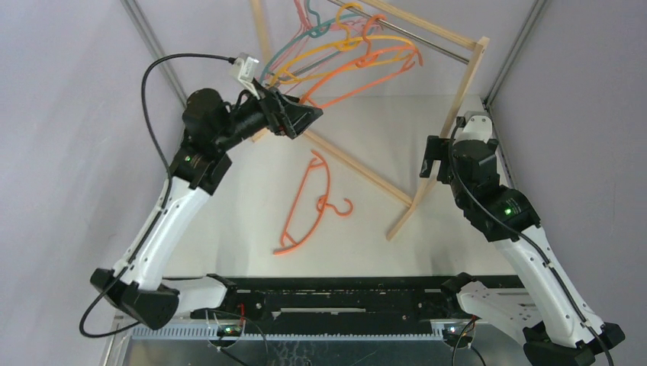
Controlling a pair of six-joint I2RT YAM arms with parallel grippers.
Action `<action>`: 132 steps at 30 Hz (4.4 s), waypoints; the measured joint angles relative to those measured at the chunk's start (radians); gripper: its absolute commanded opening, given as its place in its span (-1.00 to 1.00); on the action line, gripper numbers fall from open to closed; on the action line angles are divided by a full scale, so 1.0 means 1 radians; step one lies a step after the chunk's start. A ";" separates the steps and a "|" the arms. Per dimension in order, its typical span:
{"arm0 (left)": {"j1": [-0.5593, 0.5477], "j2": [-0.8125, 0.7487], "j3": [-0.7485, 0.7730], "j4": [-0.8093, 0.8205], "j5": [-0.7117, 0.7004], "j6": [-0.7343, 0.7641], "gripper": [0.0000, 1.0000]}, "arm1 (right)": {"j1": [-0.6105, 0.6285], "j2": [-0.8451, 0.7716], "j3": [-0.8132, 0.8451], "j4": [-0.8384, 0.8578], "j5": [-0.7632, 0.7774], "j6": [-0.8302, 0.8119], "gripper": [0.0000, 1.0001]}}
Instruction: Organize the hangers
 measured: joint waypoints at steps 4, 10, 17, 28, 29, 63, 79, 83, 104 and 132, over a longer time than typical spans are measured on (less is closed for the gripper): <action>0.000 -0.080 -0.049 -0.024 -0.045 0.053 0.99 | 0.000 0.001 0.000 0.000 -0.013 0.000 1.00; 0.000 -0.145 -0.172 -0.085 -0.105 0.121 0.99 | 0.000 0.000 0.000 0.000 -0.026 0.000 1.00; -0.020 -0.310 -0.484 -0.183 -0.217 0.171 0.91 | 0.000 0.000 0.000 0.000 -0.033 0.005 1.00; -0.247 -0.299 -0.767 -0.225 -0.460 0.214 0.75 | 0.000 0.023 0.000 0.001 -0.058 0.008 1.00; -0.254 -0.272 -0.785 -0.218 -0.475 0.214 0.74 | 0.000 0.024 0.000 0.000 -0.059 0.008 1.00; -0.387 0.246 -0.760 -0.021 -0.642 0.221 -0.06 | -0.001 0.024 0.000 -0.027 -0.023 0.012 1.00; -0.387 0.260 -0.765 0.040 -0.624 0.225 -1.00 | -0.007 0.019 -0.015 -0.025 -0.023 0.011 1.00; -0.390 0.197 -0.758 -0.078 -0.567 0.251 -0.99 | -0.008 0.019 -0.015 -0.024 -0.023 0.012 1.00; -0.378 0.082 -0.098 -0.472 -0.243 0.379 -1.00 | -0.040 -0.018 -0.048 0.004 0.027 0.016 1.00; -0.493 0.060 -0.443 -0.452 -0.302 0.328 0.10 | -0.060 -0.038 -0.082 0.004 -0.006 0.039 1.00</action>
